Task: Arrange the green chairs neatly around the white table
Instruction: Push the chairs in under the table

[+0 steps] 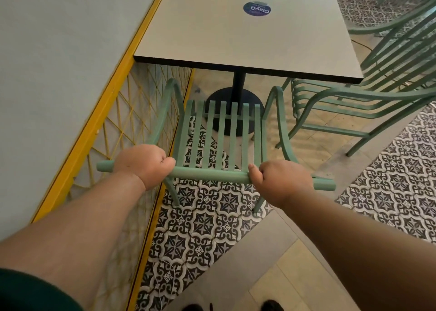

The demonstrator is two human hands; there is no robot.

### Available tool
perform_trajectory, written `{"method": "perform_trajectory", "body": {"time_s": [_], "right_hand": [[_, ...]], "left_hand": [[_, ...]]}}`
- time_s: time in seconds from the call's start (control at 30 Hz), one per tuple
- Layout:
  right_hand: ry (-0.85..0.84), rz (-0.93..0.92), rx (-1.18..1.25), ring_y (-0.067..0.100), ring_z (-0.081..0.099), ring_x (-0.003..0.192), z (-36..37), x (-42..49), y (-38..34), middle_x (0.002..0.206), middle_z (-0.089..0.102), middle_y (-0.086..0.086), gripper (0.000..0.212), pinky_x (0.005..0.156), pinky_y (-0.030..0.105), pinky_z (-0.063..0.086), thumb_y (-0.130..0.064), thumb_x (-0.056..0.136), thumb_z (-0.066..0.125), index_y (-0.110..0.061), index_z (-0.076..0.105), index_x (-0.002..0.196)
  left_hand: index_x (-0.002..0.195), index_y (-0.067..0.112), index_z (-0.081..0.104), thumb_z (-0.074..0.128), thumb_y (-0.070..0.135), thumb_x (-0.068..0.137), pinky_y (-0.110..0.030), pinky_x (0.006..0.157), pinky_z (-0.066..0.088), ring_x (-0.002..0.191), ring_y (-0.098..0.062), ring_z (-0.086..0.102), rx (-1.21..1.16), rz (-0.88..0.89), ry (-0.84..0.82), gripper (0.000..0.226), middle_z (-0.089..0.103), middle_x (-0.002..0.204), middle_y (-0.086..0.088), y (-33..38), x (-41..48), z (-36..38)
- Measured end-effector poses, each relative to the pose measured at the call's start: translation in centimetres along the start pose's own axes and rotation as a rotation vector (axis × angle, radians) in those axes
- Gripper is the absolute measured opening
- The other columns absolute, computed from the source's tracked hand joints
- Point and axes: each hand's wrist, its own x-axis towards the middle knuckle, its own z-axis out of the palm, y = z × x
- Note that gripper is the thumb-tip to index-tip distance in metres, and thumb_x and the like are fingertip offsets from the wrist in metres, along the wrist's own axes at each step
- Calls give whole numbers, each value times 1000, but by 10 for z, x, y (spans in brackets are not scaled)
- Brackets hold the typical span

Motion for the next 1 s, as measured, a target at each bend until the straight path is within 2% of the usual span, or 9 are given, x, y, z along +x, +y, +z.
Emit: {"method": "perform_trajectory", "body": {"time_s": [0.23,0.43,0.57,1.0], "right_hand": [[21,-30,0,14,60,56,-3,1,0,63,62,-3,65,54,34,58,-64,99,17,-26,60,70],[-46,-89,23,13,62,60,-9,5,0,68,65,-4,73,58,35,60,-75,94,10,-27,62,74],[-30,-93,17,14,63,60,-9,10,-1,67,65,-4,75,56,35,60,-76,93,10,-27,62,73],[10,-107,-3,15,61,59,-11,40,-10,65,63,-4,79,56,36,58,-76,93,7,-25,63,72]], "left_hand": [[65,21,59,41,40,91,-27,50,33,59,-16,54,-19,-13,43,37,58,63,1,2,1,0],[65,20,62,39,43,88,-28,53,42,61,-17,57,-46,-17,16,40,60,63,0,-2,4,-1],[64,20,63,40,43,90,-29,55,44,61,-18,58,-58,-14,3,41,61,64,-1,-3,8,-3],[63,19,62,41,42,91,-28,54,35,60,-20,55,-25,-36,24,42,60,64,-3,-13,40,-10]]}}
